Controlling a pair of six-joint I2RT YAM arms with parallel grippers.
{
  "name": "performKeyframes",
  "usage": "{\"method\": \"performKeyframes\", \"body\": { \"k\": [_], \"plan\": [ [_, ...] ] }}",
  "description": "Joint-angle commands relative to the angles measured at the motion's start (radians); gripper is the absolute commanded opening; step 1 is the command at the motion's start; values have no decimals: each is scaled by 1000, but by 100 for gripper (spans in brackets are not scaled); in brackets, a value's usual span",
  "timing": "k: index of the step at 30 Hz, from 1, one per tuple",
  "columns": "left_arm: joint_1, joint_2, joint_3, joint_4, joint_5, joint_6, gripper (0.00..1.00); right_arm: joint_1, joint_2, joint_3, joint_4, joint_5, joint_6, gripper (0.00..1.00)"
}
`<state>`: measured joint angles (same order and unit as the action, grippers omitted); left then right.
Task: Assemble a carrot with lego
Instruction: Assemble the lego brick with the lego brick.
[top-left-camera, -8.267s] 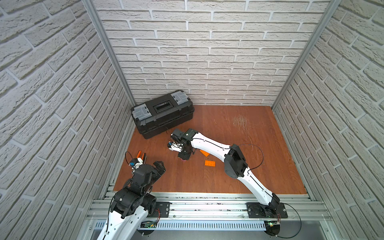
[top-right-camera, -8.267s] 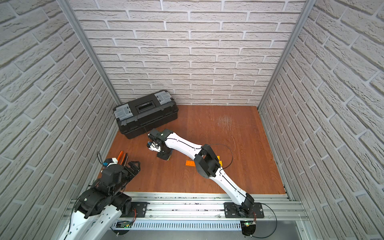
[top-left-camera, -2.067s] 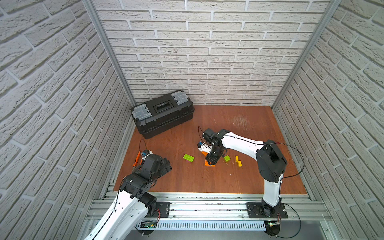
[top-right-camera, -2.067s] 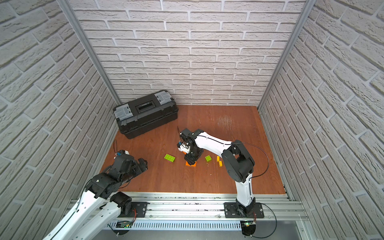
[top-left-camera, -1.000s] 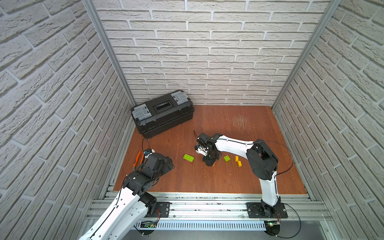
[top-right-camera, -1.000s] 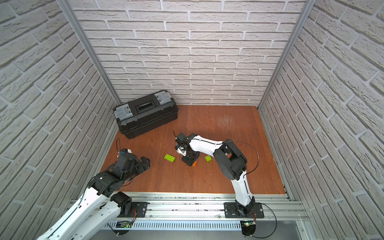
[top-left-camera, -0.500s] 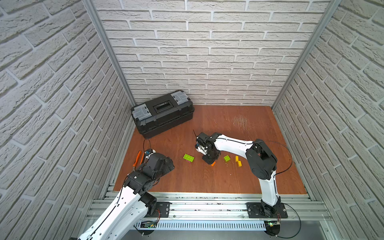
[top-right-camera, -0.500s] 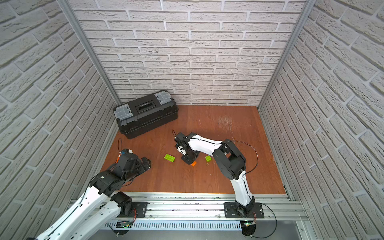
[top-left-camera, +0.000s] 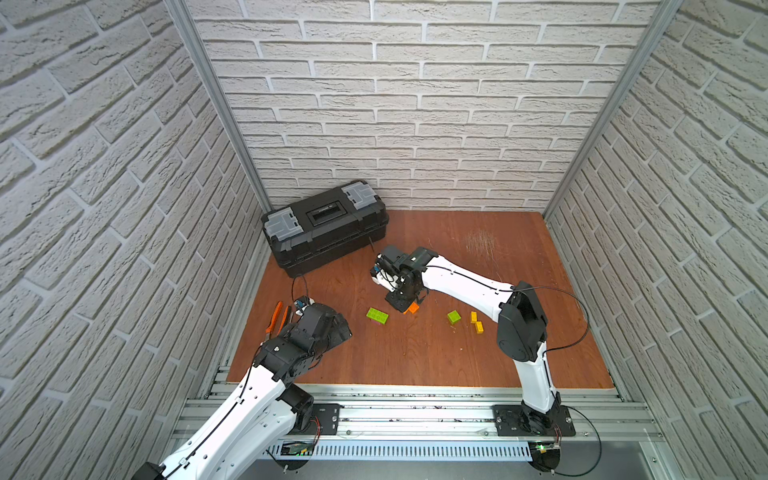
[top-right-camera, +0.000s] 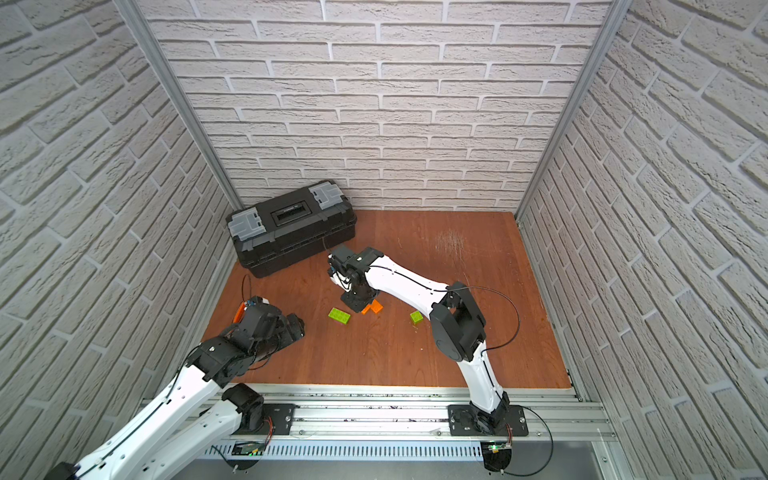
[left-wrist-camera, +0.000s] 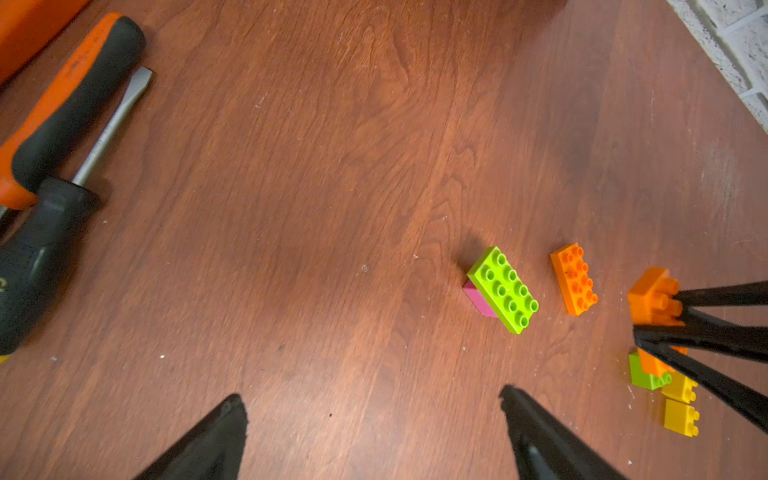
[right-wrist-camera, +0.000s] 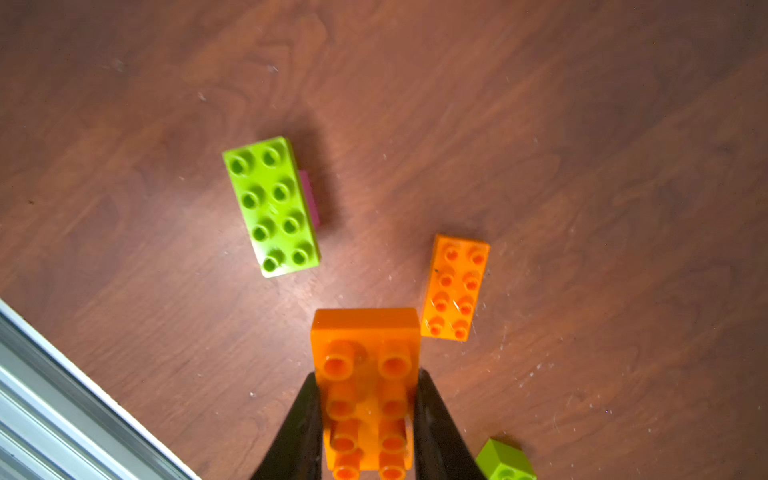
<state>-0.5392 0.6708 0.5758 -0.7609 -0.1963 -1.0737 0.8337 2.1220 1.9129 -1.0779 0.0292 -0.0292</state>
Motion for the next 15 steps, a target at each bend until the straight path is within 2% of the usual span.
{"method": "performKeyframes", "body": {
  "k": [1, 8, 15],
  "plan": [
    [-5, -16, -10, 21, -13, 1, 98, 38, 83, 96, -89, -14, -32, 5],
    [-7, -29, -10, 5, -18, 4, 98, 70, 215, 327, -188, -29, -66, 3],
    [-7, -42, -20, 5, -25, 0, 98, 85, 284, 407, -252, -13, -108, 3]
  ]
}}
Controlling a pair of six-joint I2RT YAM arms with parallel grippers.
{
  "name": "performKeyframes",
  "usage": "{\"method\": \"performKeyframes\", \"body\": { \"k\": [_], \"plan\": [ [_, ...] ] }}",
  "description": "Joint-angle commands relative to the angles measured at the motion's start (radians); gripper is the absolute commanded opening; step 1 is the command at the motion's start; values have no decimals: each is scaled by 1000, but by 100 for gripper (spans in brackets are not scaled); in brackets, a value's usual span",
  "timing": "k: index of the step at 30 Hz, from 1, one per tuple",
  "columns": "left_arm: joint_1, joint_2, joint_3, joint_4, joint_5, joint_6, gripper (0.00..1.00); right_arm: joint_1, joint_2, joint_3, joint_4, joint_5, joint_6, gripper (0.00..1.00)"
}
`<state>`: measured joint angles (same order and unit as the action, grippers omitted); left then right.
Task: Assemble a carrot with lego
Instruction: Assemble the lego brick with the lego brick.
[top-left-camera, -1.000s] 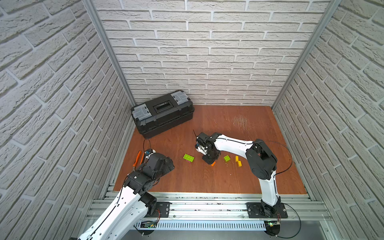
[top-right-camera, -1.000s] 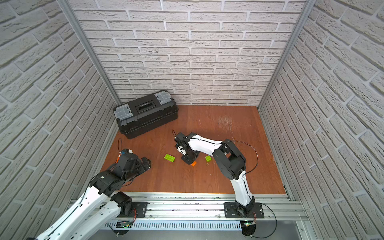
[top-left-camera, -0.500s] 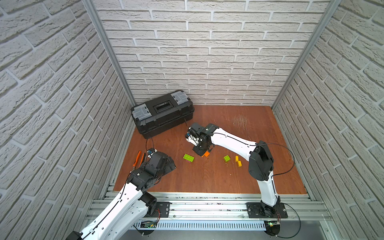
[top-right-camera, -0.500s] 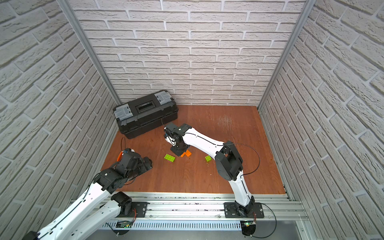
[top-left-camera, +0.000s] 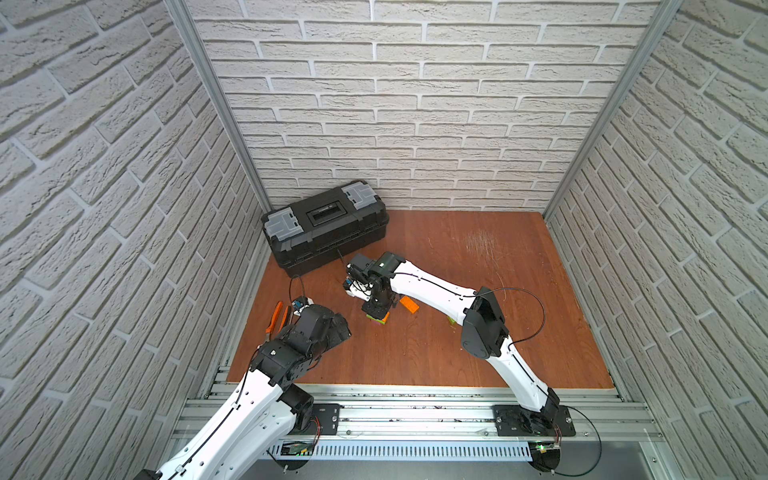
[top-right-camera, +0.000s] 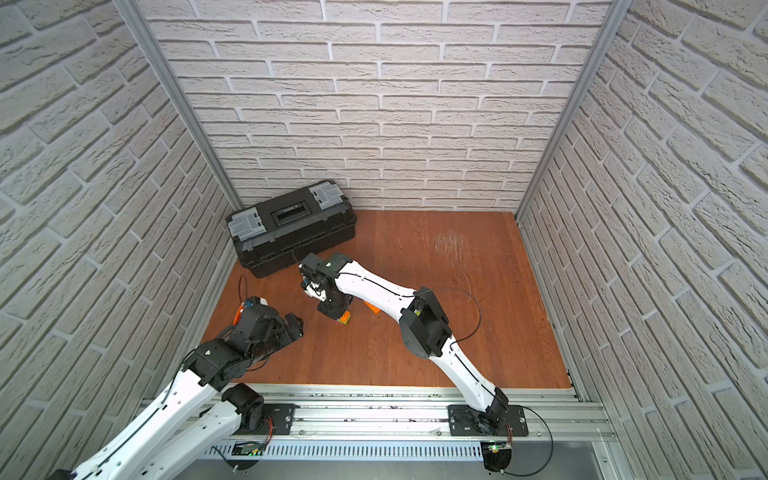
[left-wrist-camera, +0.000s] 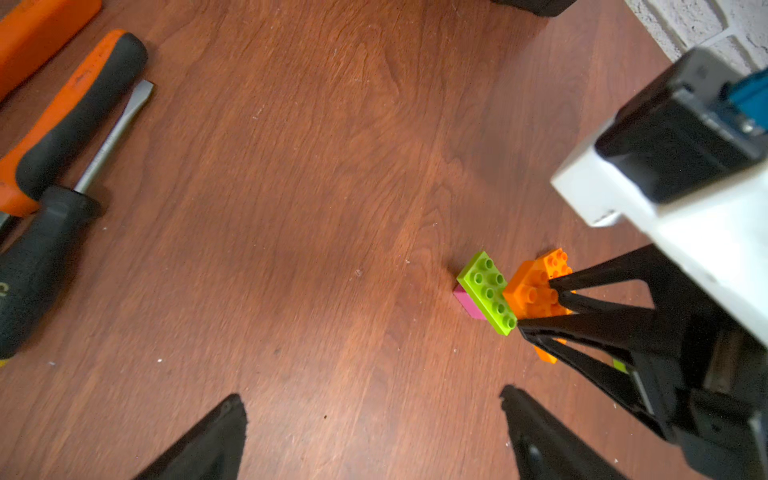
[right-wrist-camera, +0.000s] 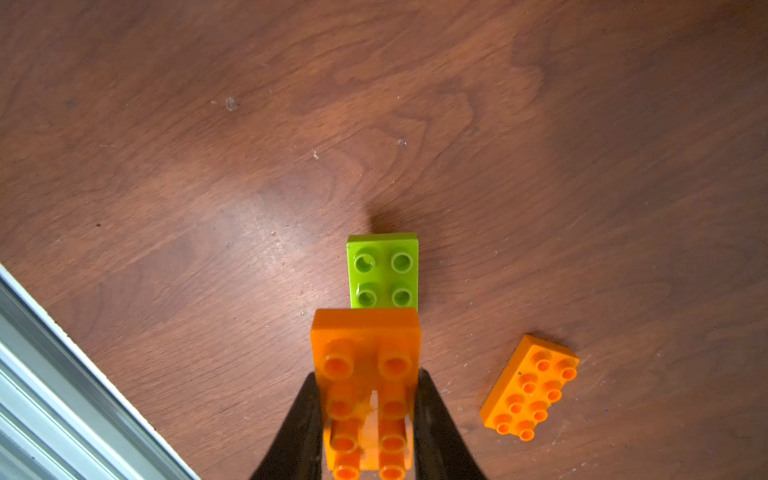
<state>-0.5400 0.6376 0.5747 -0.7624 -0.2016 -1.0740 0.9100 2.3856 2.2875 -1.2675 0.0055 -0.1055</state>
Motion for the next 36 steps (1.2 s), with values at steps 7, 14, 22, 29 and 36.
{"method": "performKeyframes", "body": {
  "k": [7, 14, 22, 29, 36],
  "plan": [
    [-7, -4, -21, 12, -17, -1, 98, 12, 44, 41, -64, 21, -40, 3],
    [-7, 1, -14, 8, -18, 5, 98, 12, 60, 52, -42, 10, -44, 3],
    [-6, 20, -1, 12, -18, 17, 98, 13, 67, 70, -20, 7, -40, 4],
    [-6, 39, 6, 19, -14, 25, 98, 13, 97, 101, -27, 8, -36, 5],
    [-6, 39, 9, 17, -14, 29, 98, 12, 115, 104, -16, 1, -31, 5]
  ]
}}
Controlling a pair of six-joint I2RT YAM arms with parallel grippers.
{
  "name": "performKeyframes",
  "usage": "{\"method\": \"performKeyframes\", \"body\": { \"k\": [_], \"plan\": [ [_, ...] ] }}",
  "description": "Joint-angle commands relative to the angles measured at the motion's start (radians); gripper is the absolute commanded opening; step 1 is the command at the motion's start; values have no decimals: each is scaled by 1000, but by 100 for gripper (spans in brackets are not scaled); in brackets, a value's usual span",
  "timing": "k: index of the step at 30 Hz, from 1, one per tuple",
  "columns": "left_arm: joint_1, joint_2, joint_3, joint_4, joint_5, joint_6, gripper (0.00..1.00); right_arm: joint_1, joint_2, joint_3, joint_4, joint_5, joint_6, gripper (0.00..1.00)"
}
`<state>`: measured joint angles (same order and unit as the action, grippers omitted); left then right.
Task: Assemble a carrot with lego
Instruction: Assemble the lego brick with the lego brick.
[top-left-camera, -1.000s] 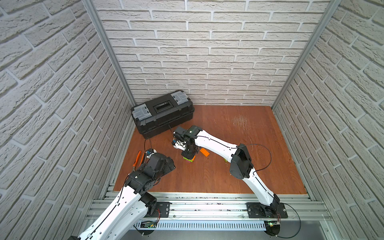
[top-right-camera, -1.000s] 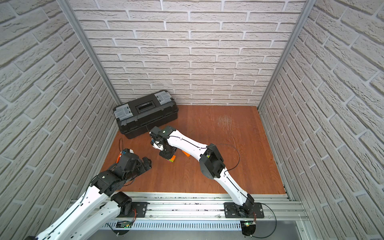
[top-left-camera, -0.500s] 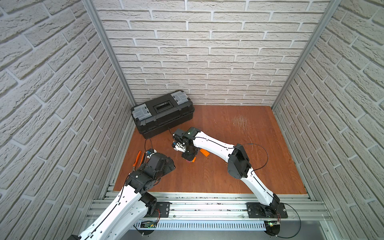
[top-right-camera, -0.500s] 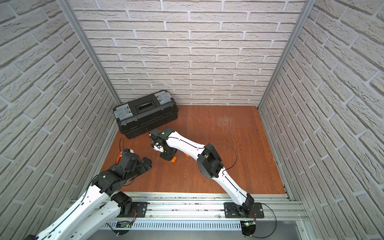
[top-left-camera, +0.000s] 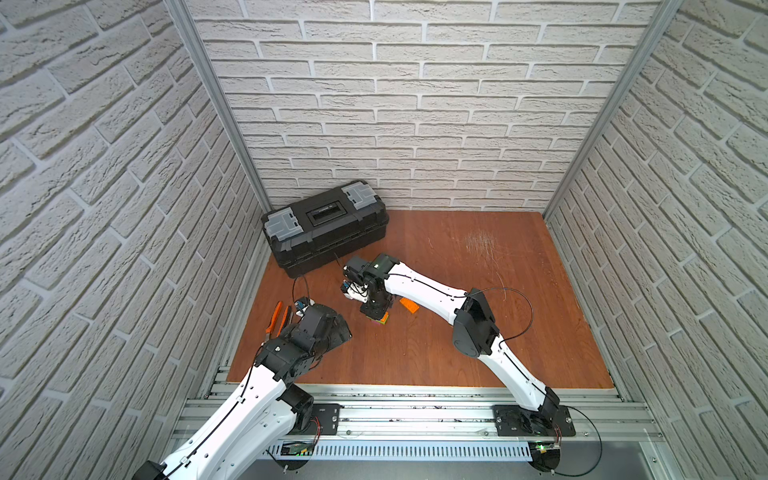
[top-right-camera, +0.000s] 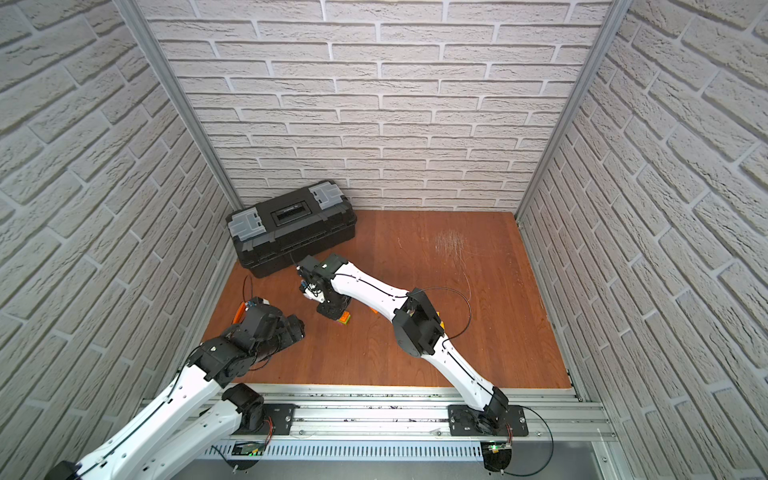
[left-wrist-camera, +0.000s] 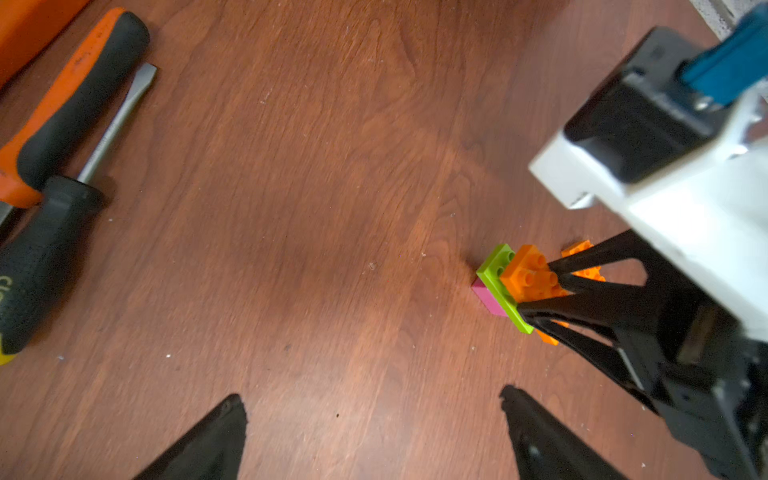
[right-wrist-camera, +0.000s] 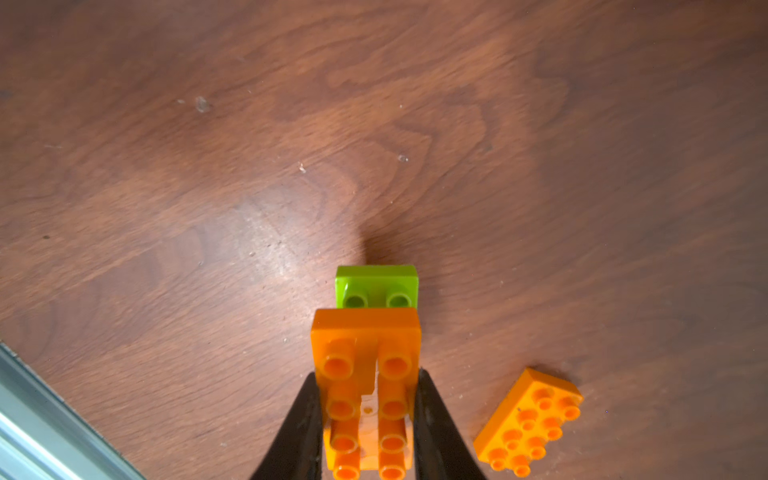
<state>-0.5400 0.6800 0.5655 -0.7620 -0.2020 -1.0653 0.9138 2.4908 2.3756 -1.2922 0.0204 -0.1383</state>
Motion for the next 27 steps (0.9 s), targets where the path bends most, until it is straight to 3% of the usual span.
{"method": "performKeyframes", "body": {
  "k": [1, 27],
  "plan": [
    [-6, -3, 17, 15, -14, 20, 98, 9, 10, 16, 8, -15, 1, 5],
    [-6, -33, -4, 0, -18, 6, 98, 7, 18, 12, -11, 32, 33, 10]
  ]
}}
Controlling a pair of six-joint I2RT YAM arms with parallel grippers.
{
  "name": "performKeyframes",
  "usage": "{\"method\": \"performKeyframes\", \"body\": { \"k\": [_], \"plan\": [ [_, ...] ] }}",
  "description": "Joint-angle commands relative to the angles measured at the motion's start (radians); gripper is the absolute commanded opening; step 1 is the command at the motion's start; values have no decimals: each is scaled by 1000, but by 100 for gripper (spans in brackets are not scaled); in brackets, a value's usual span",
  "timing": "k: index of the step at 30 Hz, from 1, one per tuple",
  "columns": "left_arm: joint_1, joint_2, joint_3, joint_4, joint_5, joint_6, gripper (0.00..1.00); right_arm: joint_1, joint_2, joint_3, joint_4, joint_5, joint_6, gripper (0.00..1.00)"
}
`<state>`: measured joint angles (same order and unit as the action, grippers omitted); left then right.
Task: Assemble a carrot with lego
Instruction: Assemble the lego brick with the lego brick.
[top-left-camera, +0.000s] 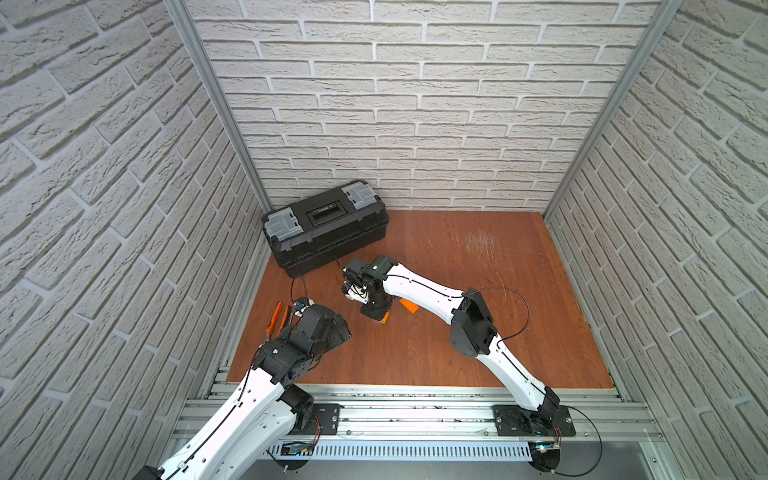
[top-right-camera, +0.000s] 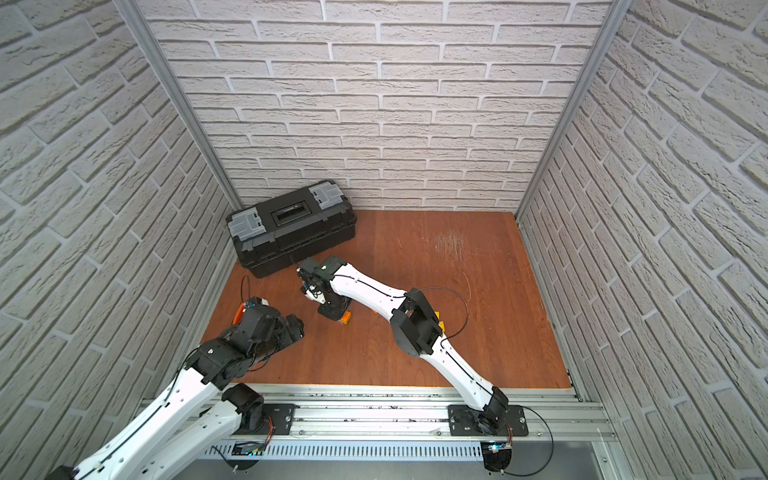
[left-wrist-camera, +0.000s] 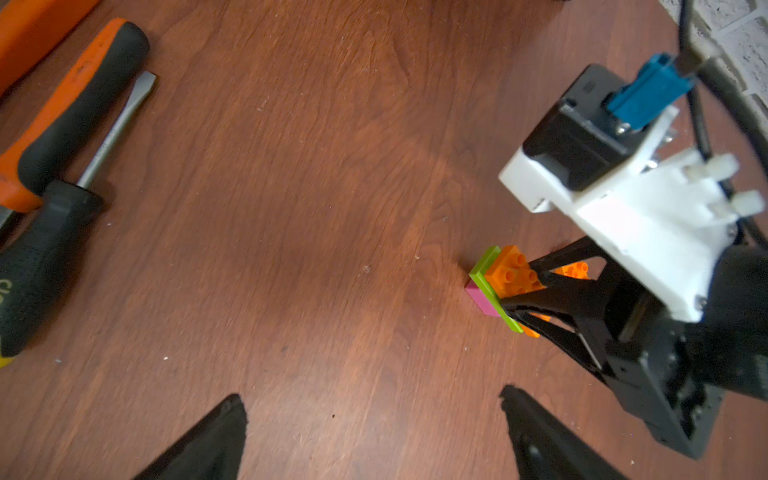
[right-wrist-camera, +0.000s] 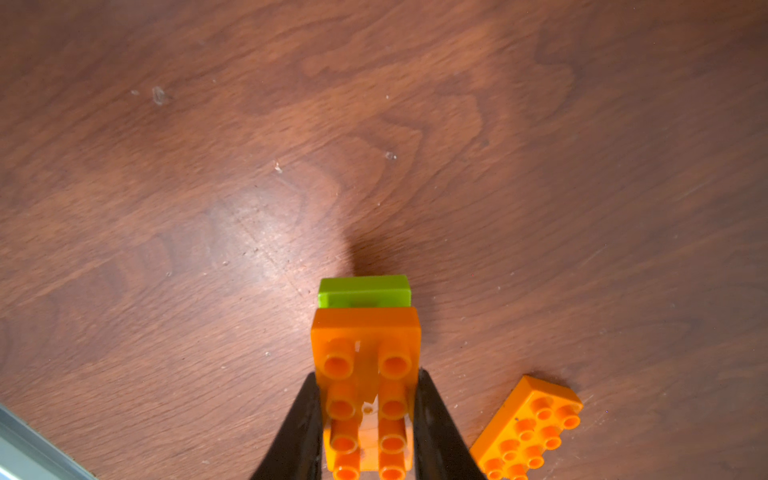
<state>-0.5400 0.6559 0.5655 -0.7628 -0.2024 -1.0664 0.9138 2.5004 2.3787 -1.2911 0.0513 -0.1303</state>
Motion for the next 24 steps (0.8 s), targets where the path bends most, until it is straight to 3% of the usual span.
{"method": "performKeyframes", "body": {
  "k": [1, 5, 24],
  "plan": [
    [-6, -10, -5, -1, -17, 7, 98, 6, 12, 9, -14, -3, 28, 10],
    [-6, -16, -7, -3, -17, 6, 98, 6, 17, 7, -16, -34, 36, 12],
    [-6, -16, -13, -3, -16, 3, 98, -6, 23, -1, -37, -14, 5, 37]
  ]
}}
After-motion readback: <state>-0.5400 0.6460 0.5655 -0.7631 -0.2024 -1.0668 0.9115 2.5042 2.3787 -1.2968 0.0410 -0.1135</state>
